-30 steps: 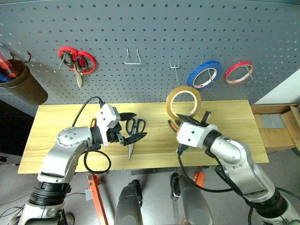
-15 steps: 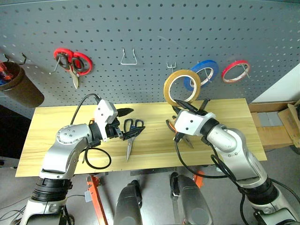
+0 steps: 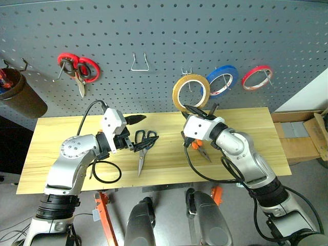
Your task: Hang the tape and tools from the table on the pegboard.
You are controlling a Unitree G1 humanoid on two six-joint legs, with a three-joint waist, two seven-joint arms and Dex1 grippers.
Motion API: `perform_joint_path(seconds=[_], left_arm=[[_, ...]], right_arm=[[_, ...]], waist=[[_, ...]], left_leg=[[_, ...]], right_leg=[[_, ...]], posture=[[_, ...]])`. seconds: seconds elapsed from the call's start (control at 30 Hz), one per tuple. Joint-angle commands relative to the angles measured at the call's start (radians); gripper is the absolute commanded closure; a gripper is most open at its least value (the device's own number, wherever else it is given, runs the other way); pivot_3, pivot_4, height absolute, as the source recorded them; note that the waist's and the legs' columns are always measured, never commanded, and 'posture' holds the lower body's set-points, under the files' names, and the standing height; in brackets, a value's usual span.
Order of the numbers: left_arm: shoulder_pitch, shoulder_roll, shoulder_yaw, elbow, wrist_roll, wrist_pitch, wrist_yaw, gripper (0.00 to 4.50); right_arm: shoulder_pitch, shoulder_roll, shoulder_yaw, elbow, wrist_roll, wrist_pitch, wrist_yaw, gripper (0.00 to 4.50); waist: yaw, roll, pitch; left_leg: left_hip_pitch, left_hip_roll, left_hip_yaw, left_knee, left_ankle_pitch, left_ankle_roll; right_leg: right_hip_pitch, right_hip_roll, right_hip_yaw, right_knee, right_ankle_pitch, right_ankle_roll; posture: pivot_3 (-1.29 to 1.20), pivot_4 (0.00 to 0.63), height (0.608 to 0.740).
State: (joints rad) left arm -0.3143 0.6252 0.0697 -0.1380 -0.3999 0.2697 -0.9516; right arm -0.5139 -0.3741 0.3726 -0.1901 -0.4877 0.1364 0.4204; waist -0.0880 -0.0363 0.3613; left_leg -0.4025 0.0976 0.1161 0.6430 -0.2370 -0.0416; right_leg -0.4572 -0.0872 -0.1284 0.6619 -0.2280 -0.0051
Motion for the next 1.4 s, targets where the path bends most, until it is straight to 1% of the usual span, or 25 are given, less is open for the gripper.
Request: perform_joint_path(seconds=[0.03,0.1,0.17,0.2,0.27,0.33,0.4,0.5,0.6,0.73,0.83,0.93,1.17,1.27,1.33,1.4], left_arm=[[0.010,0.005,0.048,-0.002,-0.029,-0.017,0.002,0.00],[0.025,0.018,0.060,0.015,-0.025,-0.019,-0.007,0.00],[0.049,0.042,0.064,0.055,0.008,-0.071,-0.027,0.00],[0.056,0.049,0.070,0.071,0.011,-0.080,-0.029,0.00],[0.071,0.071,0.068,0.094,0.022,-0.102,-0.049,0.00],[0.091,0.102,0.047,0.105,0.043,-0.129,-0.090,0.00],[0.111,0.130,0.025,0.110,0.058,-0.149,-0.136,0.00],[0.109,0.149,0.002,0.117,0.080,-0.182,-0.170,0.00],[0.087,0.144,-0.013,0.114,0.090,-0.189,-0.173,0.00],[0.074,0.133,-0.030,0.096,0.095,-0.182,-0.169,0.00],[0.076,0.129,-0.039,0.087,0.099,-0.183,-0.166,0.00],[0.077,0.128,-0.041,0.083,0.100,-0.184,-0.162,0.00],[0.083,0.123,-0.041,0.073,0.105,-0.185,-0.153,0.00],[0.088,0.123,-0.041,0.069,0.106,-0.186,-0.149,0.00],[0.092,0.124,-0.039,0.066,0.107,-0.186,-0.146,0.00],[0.098,0.126,-0.036,0.064,0.107,-0.187,-0.144,0.00]], right_arm=[[0.057,0.005,-0.018,-0.051,0.018,-0.001,0.006,2.34],[0.120,0.009,-0.013,-0.103,0.030,0.036,0.032,1.71],[0.212,0.050,-0.014,-0.181,0.071,0.148,0.065,1.00],[0.250,0.079,-0.017,-0.211,0.092,0.219,0.078,0.61],[0.304,0.162,-0.038,-0.251,0.141,0.408,0.088,0.02],[0.316,0.223,-0.054,-0.259,0.165,0.543,0.086,0.02],[0.300,0.255,-0.062,-0.246,0.196,0.627,0.095,0.02],[0.260,0.278,-0.074,-0.193,0.218,0.692,0.072,0.02],[0.215,0.296,-0.098,-0.106,0.231,0.725,0.030,0.02],[0.151,0.315,-0.148,0.032,0.261,0.722,-0.027,0.02],[0.104,0.309,-0.162,0.145,0.271,0.705,-0.052,0.02],[0.059,0.300,-0.172,0.241,0.281,0.673,-0.073,0.02],[-0.015,0.290,-0.174,0.402,0.310,0.614,-0.080,0.02],[-0.032,0.285,-0.176,0.442,0.323,0.599,-0.080,0.02],[-0.033,0.279,-0.174,0.439,0.332,0.602,-0.076,0.41],[-0.029,0.274,-0.170,0.426,0.337,0.610,-0.070,0.91]], waist=[[0.001,0.000,0.000],[0.001,0.000,0.000],[0.000,0.000,0.000],[-0.001,0.000,0.000],[-0.003,0.000,0.000],[-0.004,0.000,0.000],[-0.002,-0.001,0.000],[-0.002,-0.001,0.000],[-0.001,-0.001,0.000],[-0.002,-0.001,-0.001],[-0.005,-0.001,-0.001],[-0.008,-0.001,-0.001],[-0.012,-0.001,-0.001],[-0.012,-0.001,-0.001],[-0.012,-0.001,-0.001],[-0.012,-0.001,-0.001]], left_leg=[[0.000,0.000,0.000,0.000,0.000,0.000],[0.000,0.000,-0.001,0.000,0.000,0.000],[0.000,0.000,-0.001,0.000,0.000,0.000],[0.000,0.001,-0.001,0.000,0.000,-0.001],[0.000,0.001,-0.001,0.000,-0.001,-0.001],[0.000,0.002,-0.001,0.000,-0.001,-0.001],[0.000,0.001,-0.002,0.001,-0.001,-0.001],[0.000,0.001,-0.003,0.001,-0.001,-0.001],[0.000,0.001,-0.003,0.001,-0.001,-0.001],[0.000,0.001,-0.002,0.000,-0.001,-0.001],[0.000,0.001,0.000,0.000,-0.001,-0.001],[0.000,0.001,0.000,0.000,-0.001,-0.001],[0.000,0.001,0.000,0.000,-0.001,-0.001],[0.000,0.001,0.000,0.000,-0.001,-0.001],[0.000,0.001,0.000,0.000,-0.001,-0.001],[0.000,0.001,0.000,0.000,-0.001,-0.001]], right_leg=[[0.000,0.000,0.000,0.000,0.000,0.000],[0.000,0.000,0.000,0.000,0.000,0.000],[0.000,0.000,0.000,0.000,0.000,0.000],[0.000,0.000,0.000,0.001,0.000,0.000],[0.000,0.001,0.000,0.001,0.000,0.000],[0.000,0.001,-0.001,0.002,0.000,0.001],[0.000,0.001,-0.001,0.001,-0.001,0.001],[0.000,0.000,0.000,0.001,0.000,0.001],[0.000,0.000,0.000,0.001,0.001,0.000],[0.000,0.001,0.000,0.001,0.001,0.000],[-0.001,0.000,0.000,0.001,0.003,-0.004],[-0.001,0.000,0.000,0.001,0.003,-0.004],[-0.001,0.000,-0.001,0.001,0.003,-0.003],[0.000,0.000,0.000,0.001,0.002,-0.002],[0.000,0.000,0.000,0.002,0.003,-0.002],[0.000,0.000,0.000,0.002,0.003,-0.002]], posture=[[-0.20,0.343,0.740],[-0.20,0.343,0.740],[-0.20,0.344,0.740],[-0.20,0.344,0.740],[-0.21,0.344,0.740],[-0.21,0.345,0.740],[-0.21,0.345,0.740],[-0.21,0.345,0.740],[-0.21,0.346,0.740],[-0.21,0.346,0.740],[-0.21,0.345,0.740],[-0.21,0.345,0.740],[-0.20,0.342,0.740],[-0.20,0.342,0.740],[-0.20,0.341,0.740],[-0.20,0.340,0.740]])
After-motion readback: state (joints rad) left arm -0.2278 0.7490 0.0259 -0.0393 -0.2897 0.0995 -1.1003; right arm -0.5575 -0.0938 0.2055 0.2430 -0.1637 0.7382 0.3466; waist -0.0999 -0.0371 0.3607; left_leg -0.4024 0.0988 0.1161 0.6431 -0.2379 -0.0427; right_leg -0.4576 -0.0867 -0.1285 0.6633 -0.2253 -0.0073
